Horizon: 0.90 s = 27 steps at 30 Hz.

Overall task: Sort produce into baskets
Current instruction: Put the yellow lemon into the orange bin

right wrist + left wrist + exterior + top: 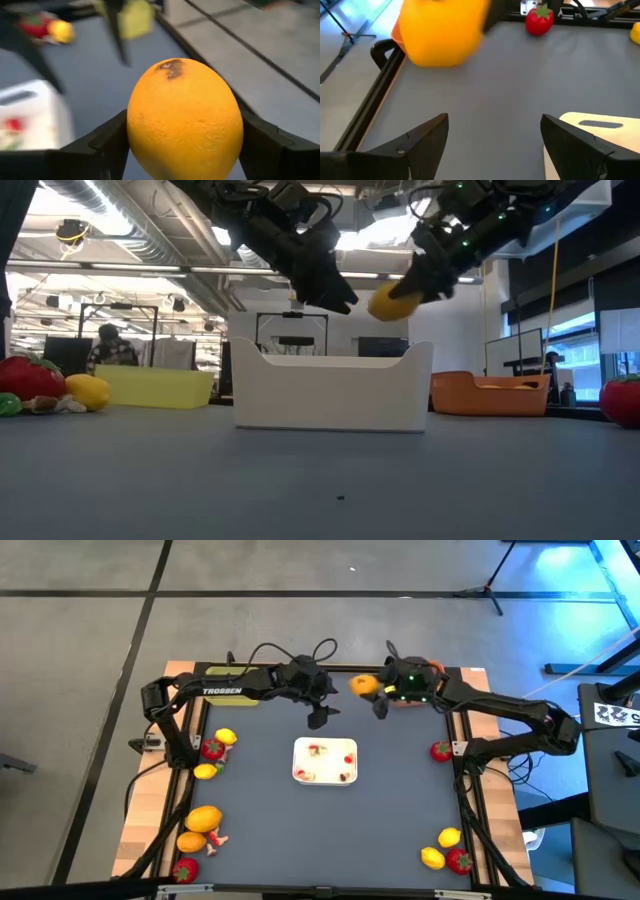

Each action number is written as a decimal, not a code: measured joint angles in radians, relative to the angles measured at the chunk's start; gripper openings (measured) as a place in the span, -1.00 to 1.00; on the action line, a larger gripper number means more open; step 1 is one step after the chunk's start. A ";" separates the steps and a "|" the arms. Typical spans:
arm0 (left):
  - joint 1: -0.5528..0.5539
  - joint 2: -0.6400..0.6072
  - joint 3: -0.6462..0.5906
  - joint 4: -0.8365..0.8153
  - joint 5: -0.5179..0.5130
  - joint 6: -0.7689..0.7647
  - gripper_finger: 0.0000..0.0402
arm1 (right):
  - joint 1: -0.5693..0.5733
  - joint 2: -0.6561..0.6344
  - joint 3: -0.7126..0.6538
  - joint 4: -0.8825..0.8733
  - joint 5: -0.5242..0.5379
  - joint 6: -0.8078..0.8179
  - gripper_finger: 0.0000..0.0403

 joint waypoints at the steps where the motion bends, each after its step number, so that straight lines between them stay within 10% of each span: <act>1: 0.000 0.000 0.000 -0.008 -0.001 0.000 0.56 | -0.011 -0.016 0.000 -0.027 0.034 -0.002 0.43; 11: 0.000 0.000 -0.001 -0.020 -0.002 -0.005 0.56 | -0.185 -0.096 0.000 -0.270 0.286 -0.005 0.46; 27: 0.000 0.000 -0.001 -0.018 -0.002 -0.005 0.56 | -0.368 0.097 -0.057 -0.178 0.253 -0.003 0.49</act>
